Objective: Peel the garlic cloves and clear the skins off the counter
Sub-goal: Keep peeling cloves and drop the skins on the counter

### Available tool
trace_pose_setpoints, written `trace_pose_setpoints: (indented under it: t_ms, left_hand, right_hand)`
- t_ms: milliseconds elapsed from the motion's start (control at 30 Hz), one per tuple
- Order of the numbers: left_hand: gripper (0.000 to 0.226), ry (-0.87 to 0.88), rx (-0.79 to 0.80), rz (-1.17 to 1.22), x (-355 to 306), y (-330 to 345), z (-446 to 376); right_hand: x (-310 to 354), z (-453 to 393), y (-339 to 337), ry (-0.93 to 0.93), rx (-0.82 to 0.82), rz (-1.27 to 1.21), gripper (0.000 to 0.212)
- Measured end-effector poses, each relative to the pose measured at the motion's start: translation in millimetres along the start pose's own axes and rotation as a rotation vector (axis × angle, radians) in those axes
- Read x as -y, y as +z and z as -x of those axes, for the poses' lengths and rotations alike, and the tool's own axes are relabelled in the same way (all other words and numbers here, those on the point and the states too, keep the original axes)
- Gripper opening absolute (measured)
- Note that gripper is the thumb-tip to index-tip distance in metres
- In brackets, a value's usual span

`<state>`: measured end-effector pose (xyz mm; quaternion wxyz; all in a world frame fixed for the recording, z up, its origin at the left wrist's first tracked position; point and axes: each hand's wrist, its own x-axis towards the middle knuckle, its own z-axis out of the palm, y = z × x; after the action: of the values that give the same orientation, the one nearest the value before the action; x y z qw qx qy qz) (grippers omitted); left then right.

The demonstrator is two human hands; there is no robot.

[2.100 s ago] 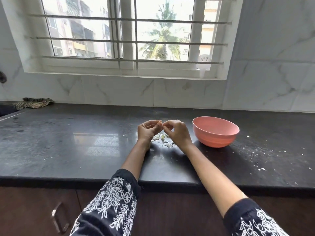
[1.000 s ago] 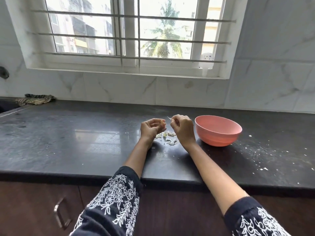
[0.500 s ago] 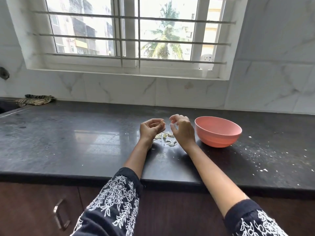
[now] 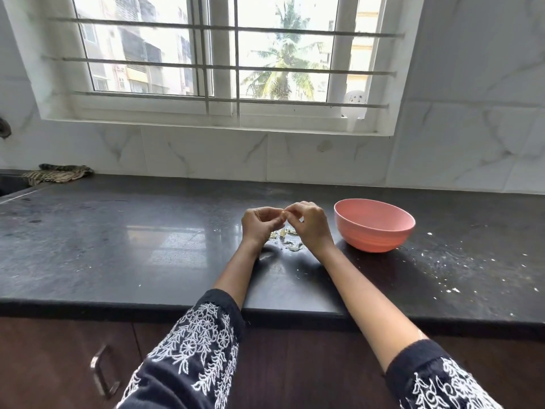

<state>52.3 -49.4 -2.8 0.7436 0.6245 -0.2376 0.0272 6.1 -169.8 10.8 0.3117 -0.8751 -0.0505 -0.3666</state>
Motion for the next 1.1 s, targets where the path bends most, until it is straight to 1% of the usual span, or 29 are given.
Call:
trace_pose_setpoints:
  t_ms: [200,500,633,767,867,1033,1100]
  left_hand:
    - [0.019,0.018,-0.036,-0.045,2.8,0.3,-0.4]
    - [0.010,0.063,-0.026,-0.137,1.4,0.9,-2.5]
    - [0.016,0.079,-0.016,-0.136,0.2,1.8,-0.7]
    - [0.018,0.062,-0.018,-0.071,-2.4,2.4,-1.0]
    - [0.014,0.030,-0.040,-0.010,-3.8,3.3,-1.0]
    - [0.009,-0.027,-0.104,0.100,-5.9,1.8,-1.2]
    - [0.010,-0.035,-0.118,0.140,-6.5,1.3,-1.5]
  right_hand:
    - [-1.1,-0.5,1.8,0.040,0.015,-0.080,0.008]
    - [0.4,-0.4,1.3,0.009,-0.018,-0.071,0.009]
    - [0.0,0.2,6.5,0.022,-0.068,-0.045,0.003]
    - [1.8,-0.6,5.9,0.108,-0.067,-0.138,0.004]
    - [5.1,-0.3,5.1,0.174,-0.080,-0.214,0.008]
    - [3.9,-0.6,2.4,0.202,-0.103,-0.219,0.008]
    - [4.0,-0.4,2.5,0.200,-0.103,-0.212,0.009]
